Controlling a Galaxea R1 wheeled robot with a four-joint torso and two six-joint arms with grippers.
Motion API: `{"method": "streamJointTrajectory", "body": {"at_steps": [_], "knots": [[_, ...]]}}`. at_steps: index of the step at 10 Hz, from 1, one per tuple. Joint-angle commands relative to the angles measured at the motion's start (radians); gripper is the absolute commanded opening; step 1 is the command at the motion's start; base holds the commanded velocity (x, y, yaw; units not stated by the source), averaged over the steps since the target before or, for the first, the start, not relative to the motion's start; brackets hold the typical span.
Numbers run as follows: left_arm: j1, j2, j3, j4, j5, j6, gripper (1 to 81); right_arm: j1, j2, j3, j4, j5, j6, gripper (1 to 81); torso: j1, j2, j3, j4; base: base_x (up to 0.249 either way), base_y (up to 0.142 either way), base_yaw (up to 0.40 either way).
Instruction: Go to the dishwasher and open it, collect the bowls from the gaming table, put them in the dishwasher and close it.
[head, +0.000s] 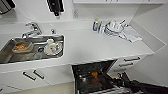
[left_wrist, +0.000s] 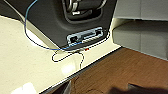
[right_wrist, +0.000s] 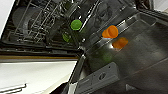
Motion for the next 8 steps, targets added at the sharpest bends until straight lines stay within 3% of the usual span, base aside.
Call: {"method": "streamJointTrajectory", "body": {"at_steps": [1, 2, 4, 6, 8], "knots": [[0.033, 0.018, -0.041, 0.008, 0.052, 0.005, 81.1, 0.125, -0.2, 0.197, 0.013, -0.282, -0.01, 81.1, 0.0, 0.0, 0.0, 0.0, 0.0, 0.0, 0.0], [0.03, 0.047, -0.087, 0.006, 0.052, 0.005, 81.1, 0.095, -0.29, 0.262, 0.011, -0.337, -0.011, 81.1, 0.0, 0.0, 0.0, 0.0, 0.0, 0.0, 0.0], [0.029, 0.111, -0.187, 0.006, 0.049, 0.004, 81.1, -0.009, -0.442, 0.362, 0.001, -0.348, -0.059, 81.1, 0.0, 0.0, 0.0, 0.0, 0.0, 0.0, 0.0], [0.018, 0.136, -0.226, -0.003, 0.05, -0.008, 81.1, -0.179, -0.462, 0.349, -0.011, -0.336, -0.1, 81.1, 0.0, 0.0, 0.0, 0.0, 0.0, 0.0, 0.0], [0.012, 0.135, -0.226, -0.075, 0.052, -0.009, 81.1, -0.338, -0.415, 0.257, -0.016, -0.27, -0.135, 81.1, 0.0, 0.0, 0.0, 0.0, 0.0, 0.0, 0.0]]}}
